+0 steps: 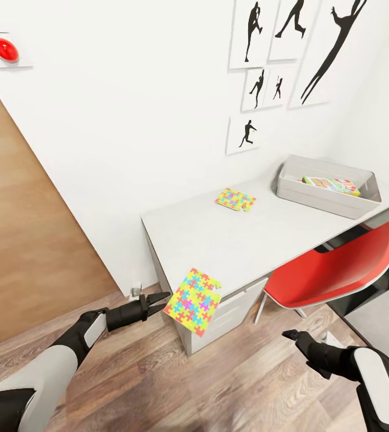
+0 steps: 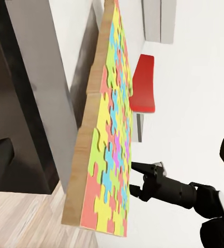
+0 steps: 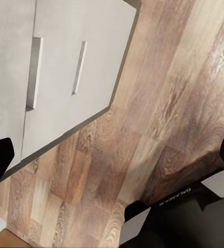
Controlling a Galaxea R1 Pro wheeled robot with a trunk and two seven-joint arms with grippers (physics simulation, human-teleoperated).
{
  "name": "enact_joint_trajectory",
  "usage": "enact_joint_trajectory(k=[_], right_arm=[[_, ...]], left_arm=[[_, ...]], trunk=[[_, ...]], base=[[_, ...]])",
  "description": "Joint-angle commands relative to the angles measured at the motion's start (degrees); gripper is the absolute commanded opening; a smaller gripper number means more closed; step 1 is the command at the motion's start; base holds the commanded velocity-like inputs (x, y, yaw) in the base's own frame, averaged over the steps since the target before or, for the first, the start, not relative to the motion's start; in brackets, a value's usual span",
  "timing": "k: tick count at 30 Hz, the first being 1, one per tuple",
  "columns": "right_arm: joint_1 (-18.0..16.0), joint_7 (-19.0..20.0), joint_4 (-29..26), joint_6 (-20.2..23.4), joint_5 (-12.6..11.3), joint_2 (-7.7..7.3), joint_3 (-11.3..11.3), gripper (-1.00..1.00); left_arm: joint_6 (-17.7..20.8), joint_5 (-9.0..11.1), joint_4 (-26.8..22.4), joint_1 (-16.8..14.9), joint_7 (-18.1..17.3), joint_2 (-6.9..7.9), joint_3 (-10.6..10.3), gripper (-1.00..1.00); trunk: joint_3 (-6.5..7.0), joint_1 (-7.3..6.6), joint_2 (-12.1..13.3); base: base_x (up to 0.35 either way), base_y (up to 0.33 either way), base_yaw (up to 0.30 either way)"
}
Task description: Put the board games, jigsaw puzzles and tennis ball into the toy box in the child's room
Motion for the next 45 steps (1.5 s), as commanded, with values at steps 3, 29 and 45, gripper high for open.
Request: enact_joint_trajectory(k=[3,29,45], right_arm=[[0.0,-0.6,0.0,0.1,-0.6,-0.03,0.6,1.00],[0.0,-0.6,0.0,0.1,-0.5,-0.09,1.1,1.00],[0.0,-0.6,0.0,0.1,-0.5,-0.09,1.1,1.00]], left_arm=[[0.6,0.2,0.0,0.0,-0.1,0.01,0.1,1.00],[0.7,0.2,0.0,0.1,-0.1,0.03,0.1,1.00],[0.6,0.1,0.0,0.0,-0.1,-0.06,0.1,1.00]], trunk=[[-0.06,0.01,0.0],[-0.06,0.01,0.0],[-0.06,0.01,0.0]], base=[[0.000,0.000,0.000],[-0.060,0.000,0.000],[0.040,-0.044,0.000]])
